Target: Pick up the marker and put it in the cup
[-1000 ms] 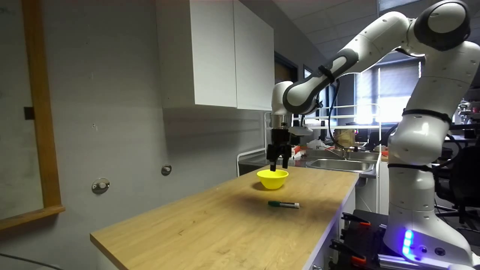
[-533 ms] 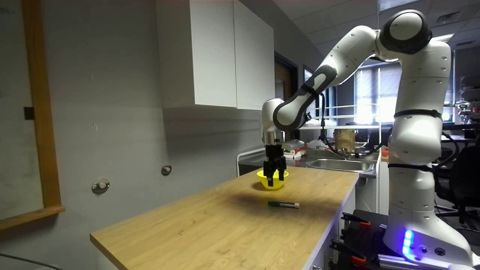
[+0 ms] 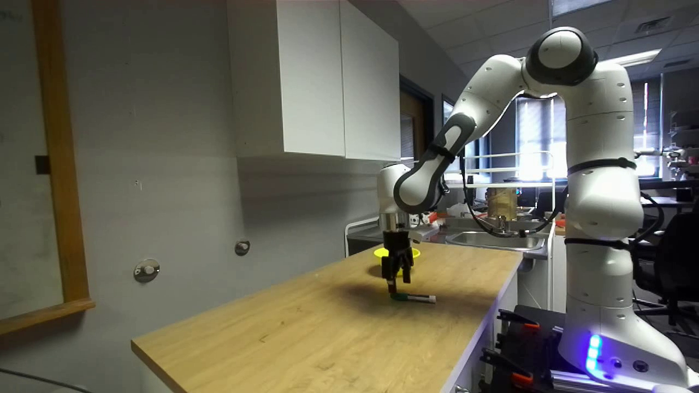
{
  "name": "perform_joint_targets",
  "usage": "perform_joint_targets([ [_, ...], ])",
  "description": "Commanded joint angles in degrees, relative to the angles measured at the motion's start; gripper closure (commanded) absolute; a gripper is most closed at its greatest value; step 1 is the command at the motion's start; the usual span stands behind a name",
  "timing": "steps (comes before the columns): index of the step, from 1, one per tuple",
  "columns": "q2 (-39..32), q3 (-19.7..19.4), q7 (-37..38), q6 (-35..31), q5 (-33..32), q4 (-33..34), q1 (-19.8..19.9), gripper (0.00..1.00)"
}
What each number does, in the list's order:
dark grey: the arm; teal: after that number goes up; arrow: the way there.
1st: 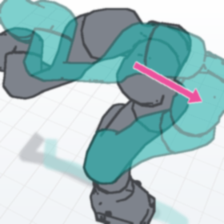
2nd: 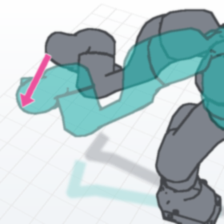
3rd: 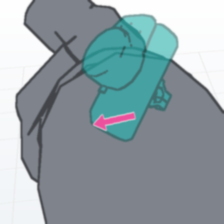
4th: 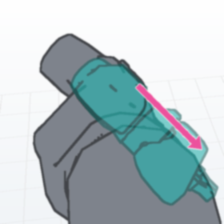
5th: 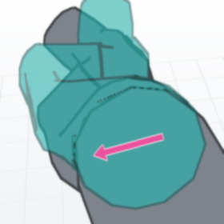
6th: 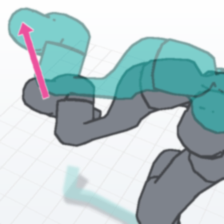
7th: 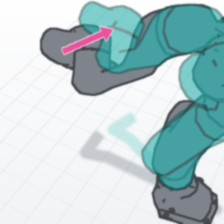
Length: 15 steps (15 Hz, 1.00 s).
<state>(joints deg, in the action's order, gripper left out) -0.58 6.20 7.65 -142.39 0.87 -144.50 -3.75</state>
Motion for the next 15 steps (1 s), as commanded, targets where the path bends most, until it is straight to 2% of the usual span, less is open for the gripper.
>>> perform_joint_targets([
  [1,-2.8,-0.6,-2.7,-5.0,0.9,-2.9,-0.4,0.00],
  [4,-5.0,-0.8,-3.3,-8.7,0.6,-5.5,-0.1,0.00],
  [5,-5.2,-0.9,-2.9,-10.2,0.0,-6.3,-0.2,0.25],
  [6,-5.3,-1.0,-2.8,-11.0,-0.1,-6.9,-0.2,0.26],
  [12,-3.3,-1.0,-2.2,-12.2,-0.6,-9.2,-0.4,0.73],
  [15,-1.8,-1.2,-1.9,-10.9,-1.2,-9.6,-0.3,0.91],
])
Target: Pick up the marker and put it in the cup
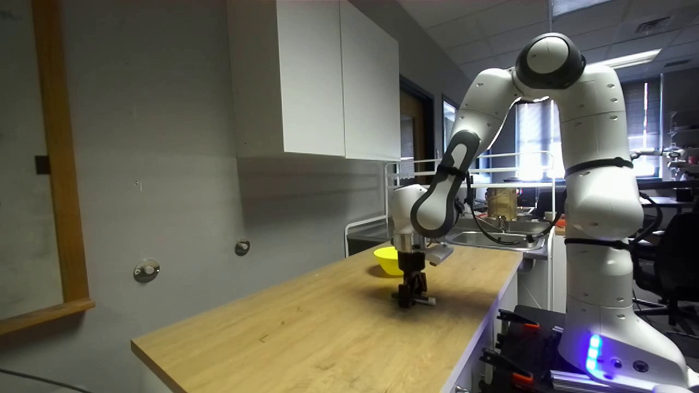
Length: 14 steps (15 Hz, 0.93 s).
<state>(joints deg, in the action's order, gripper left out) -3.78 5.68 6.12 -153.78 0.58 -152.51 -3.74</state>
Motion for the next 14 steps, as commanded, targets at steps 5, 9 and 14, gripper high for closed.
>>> perform_joint_targets([
  [5,4.6,-1.3,1.7,4.2,-4.9,-1.2,-0.1,0.94],
  [9,7.8,-1.4,4.8,8.7,-10.0,-0.4,0.4,0.91],
  [14,11.4,-0.7,6.5,12.9,-13.1,0.8,0.9,0.92],
])
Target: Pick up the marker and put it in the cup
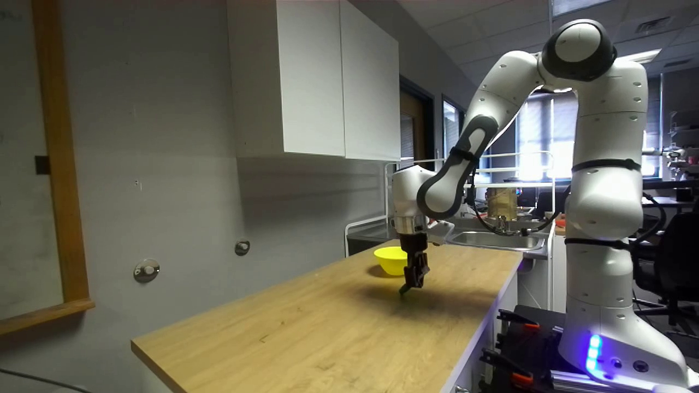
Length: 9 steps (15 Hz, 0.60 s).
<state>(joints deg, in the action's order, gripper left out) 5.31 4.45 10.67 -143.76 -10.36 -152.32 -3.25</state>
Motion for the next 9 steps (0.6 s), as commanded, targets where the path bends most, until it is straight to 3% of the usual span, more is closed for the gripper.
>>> perform_joint_targets([
  [1,2.8,0.7,2.0,3.5,-2.5,0.9,0.4,0.94],
  [4,3.6,1.0,1.9,5.0,-3.0,1.8,0.4,0.93],
  [5,3.6,1.1,1.6,5.7,-2.4,2.1,0.3,0.69],
  [7,3.7,1.2,1.3,6.6,-2.0,2.7,0.2,0.62],
  [9,3.6,1.5,1.3,7.2,-1.7,3.7,-0.1,0.46],
])
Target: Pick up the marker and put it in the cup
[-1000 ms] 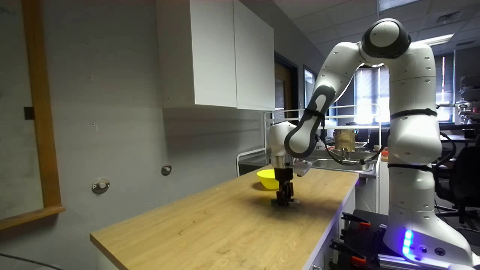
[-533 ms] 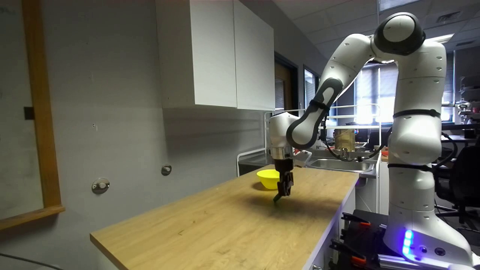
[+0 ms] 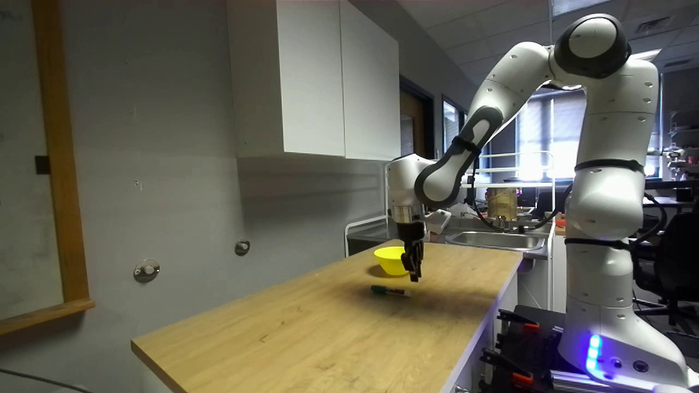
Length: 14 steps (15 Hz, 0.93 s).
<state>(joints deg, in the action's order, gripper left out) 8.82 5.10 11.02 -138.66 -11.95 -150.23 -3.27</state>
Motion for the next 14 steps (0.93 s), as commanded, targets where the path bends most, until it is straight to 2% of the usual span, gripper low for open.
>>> perform_joint_targets([
  [1,-0.1,1.1,1.2,2.3,-0.1,2.3,-0.3,0.40],
  [6,-1.7,2.7,2.4,2.9,-0.2,8.5,-1.0,0.01],
  [14,-8.9,2.4,2.8,3.3,-0.6,13.8,-1.2,0.00],
])
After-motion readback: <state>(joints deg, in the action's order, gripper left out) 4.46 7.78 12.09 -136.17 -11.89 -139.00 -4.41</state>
